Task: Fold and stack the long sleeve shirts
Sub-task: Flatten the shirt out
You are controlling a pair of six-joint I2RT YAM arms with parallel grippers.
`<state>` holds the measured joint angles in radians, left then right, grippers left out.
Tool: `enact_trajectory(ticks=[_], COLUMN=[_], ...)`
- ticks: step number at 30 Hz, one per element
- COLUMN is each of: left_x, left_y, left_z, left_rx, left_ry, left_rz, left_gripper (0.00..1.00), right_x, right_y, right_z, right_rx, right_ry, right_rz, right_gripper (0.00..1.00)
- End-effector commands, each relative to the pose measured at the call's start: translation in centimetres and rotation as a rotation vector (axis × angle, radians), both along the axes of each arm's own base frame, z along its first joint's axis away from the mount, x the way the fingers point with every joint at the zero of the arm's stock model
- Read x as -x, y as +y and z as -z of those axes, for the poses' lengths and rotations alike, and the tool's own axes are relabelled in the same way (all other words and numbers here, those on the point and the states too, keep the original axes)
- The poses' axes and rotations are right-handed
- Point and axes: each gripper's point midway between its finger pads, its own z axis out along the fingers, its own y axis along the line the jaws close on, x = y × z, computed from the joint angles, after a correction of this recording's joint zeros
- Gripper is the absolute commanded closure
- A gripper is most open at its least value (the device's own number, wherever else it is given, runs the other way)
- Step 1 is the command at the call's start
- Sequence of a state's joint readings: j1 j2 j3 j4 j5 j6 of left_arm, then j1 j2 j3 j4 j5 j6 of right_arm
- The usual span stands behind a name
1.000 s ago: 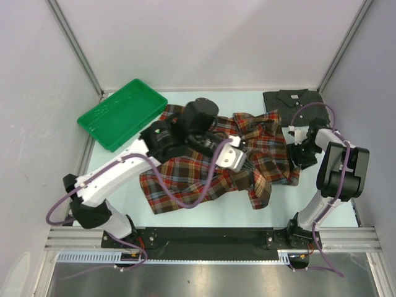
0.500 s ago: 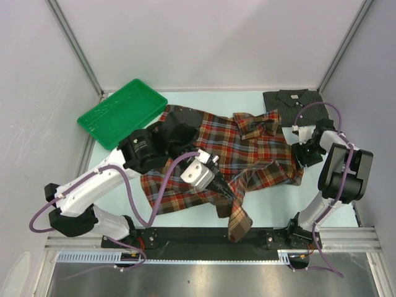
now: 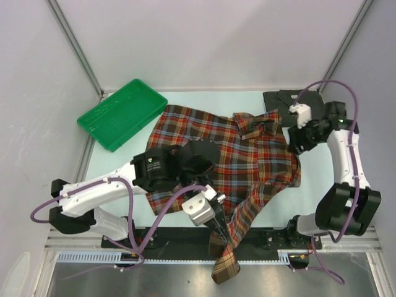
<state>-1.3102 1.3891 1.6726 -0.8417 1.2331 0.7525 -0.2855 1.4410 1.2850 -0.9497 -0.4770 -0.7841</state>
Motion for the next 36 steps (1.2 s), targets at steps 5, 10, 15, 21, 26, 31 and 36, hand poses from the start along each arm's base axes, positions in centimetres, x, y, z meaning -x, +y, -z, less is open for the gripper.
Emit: enact_trajectory(ticks=[5,10,15,21,26,31,36], left_x=[0.9,-1.4,-3.4,-5.6,-7.1,-10.4,-15.7], left_y=[0.2,0.1,1.9,2.3,2.0,1.8,1.5], left_z=[-0.1,1.1,6.6,8.0,7.9,9.3,13.4], left_rx=[0.053,0.070,0.102,0.072,0.065,0.008,-0.089], left_ry=[-0.026,-0.020,-0.135,-0.125,-0.102,-0.063,-0.037], left_rz=[0.007,-0.131,-0.254,-0.312,-0.335,-0.443,-0.725], left_gripper=[0.95,0.95,0.93,0.92,0.92,0.94,0.96], right_x=[7.3,10.4,12.8,13.0,13.2,15.6,18.1], right_y=[14.2,16.5,15.0,14.0,13.3,10.6,7.3], right_z=[2.7,7.1,11.1,11.3,11.7,9.8,8.6], right_rx=[-0.131,-0.129,-0.077,-0.068,-0.004,0.013,0.075], right_ry=[0.080,0.223,0.421,0.446,0.476,0.506,0.455], right_rz=[-0.393,-0.513,-0.554,-0.557,-0.583,-0.611,-0.624], right_gripper=[0.41,0.42,0.46,0.34,0.63,0.90,0.99])
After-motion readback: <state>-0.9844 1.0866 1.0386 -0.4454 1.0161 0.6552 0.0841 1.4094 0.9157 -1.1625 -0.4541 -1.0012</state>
